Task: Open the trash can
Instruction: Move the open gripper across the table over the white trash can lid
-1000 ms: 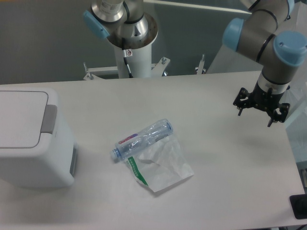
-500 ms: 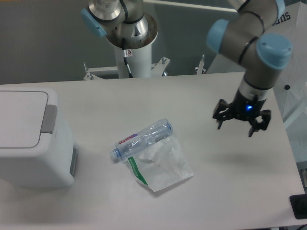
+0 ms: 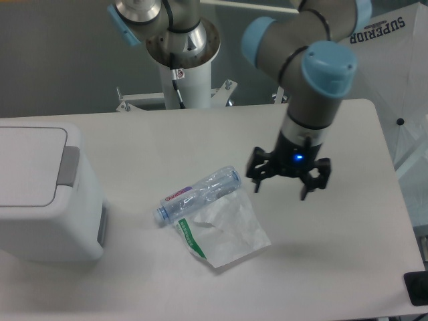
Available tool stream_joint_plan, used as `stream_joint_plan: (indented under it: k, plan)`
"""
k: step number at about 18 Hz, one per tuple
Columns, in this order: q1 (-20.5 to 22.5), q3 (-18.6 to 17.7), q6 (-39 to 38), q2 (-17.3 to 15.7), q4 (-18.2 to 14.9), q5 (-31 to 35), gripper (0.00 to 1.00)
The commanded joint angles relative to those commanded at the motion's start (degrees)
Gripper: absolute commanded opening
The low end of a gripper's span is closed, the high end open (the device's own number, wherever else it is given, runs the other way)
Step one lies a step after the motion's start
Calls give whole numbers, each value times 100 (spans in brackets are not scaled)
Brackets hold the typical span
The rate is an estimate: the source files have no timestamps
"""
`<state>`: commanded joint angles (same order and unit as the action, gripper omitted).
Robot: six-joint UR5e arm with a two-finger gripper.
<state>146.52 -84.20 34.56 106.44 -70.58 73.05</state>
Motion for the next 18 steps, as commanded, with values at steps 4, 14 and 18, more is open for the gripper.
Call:
stream_joint_plan:
  k: [4,14,18]
  plan:
    - [-316,210,-694,-70,-9,-308,100]
    - [-1599,299,-1961,-386,-53,-528,100]
    - [-1960,273,-2190,-510,-184,-563,100]
